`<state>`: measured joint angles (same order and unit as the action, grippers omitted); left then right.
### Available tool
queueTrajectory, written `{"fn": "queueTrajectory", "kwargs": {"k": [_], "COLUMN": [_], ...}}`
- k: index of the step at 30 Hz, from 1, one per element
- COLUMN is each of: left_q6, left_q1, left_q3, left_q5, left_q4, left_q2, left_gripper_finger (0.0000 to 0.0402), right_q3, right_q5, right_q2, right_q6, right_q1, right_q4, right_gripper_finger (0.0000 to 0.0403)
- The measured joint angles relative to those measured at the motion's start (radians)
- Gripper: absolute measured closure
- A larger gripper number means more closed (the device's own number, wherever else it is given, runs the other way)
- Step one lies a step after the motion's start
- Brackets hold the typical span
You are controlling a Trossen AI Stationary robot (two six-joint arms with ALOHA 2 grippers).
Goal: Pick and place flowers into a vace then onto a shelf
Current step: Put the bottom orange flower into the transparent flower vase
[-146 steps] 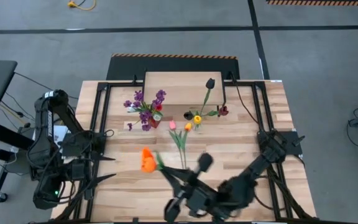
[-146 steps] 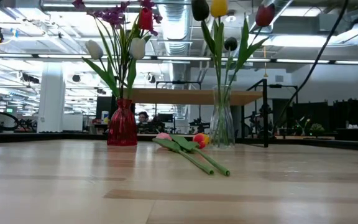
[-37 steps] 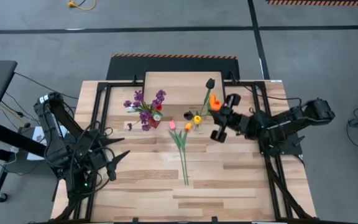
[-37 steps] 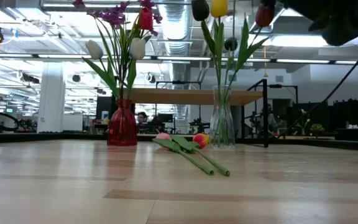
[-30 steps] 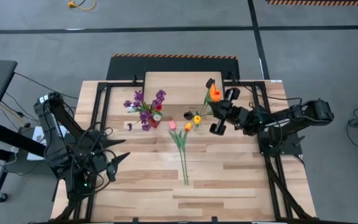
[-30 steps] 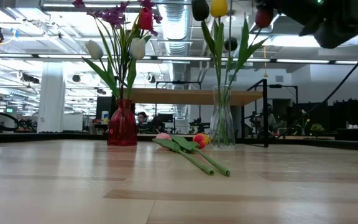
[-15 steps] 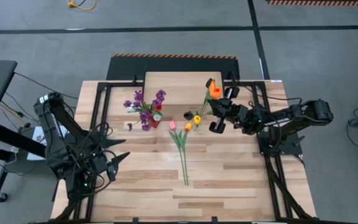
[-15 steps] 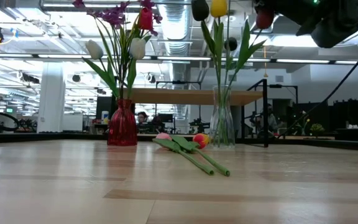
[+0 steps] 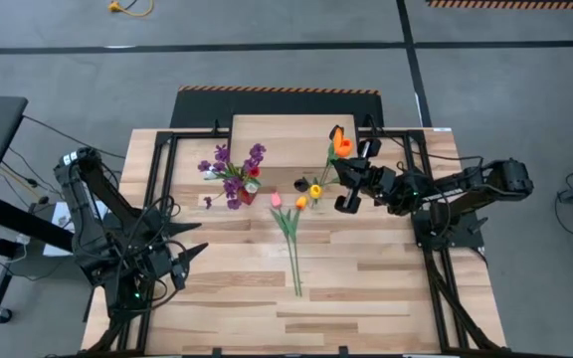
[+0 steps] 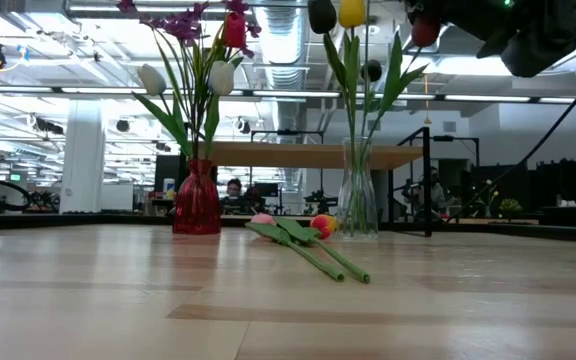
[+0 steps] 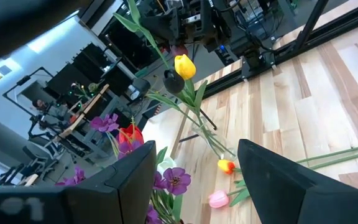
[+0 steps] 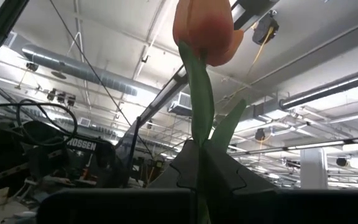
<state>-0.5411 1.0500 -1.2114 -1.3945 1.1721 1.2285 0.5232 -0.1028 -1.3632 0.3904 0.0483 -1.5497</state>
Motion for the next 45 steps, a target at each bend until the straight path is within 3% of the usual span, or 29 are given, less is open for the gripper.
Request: {"fn": "queueTrajectory", "kwargs": {"k": [36, 45], "left_q6": [0.0, 0.0], "left_q1": [0.0, 0.0], "left_q3": [0.0, 0.0], "left_q5": [0.027, 0.027], "left_q4": [-0.001, -0.001], "left_q2": [0.0, 0.0], "left_gripper_finger": [0.0182, 0.0182], "right_q3": [0.042, 0.042], "right_q5": [0.0, 0.0], "right_q2": [0.0, 0.0], "right_q6": [-0.025, -0.025], "right_q1": [0.031, 0.031], "right_q4": [0.101, 0.106], "right_gripper_finger": [0.0386, 0.0363]}}
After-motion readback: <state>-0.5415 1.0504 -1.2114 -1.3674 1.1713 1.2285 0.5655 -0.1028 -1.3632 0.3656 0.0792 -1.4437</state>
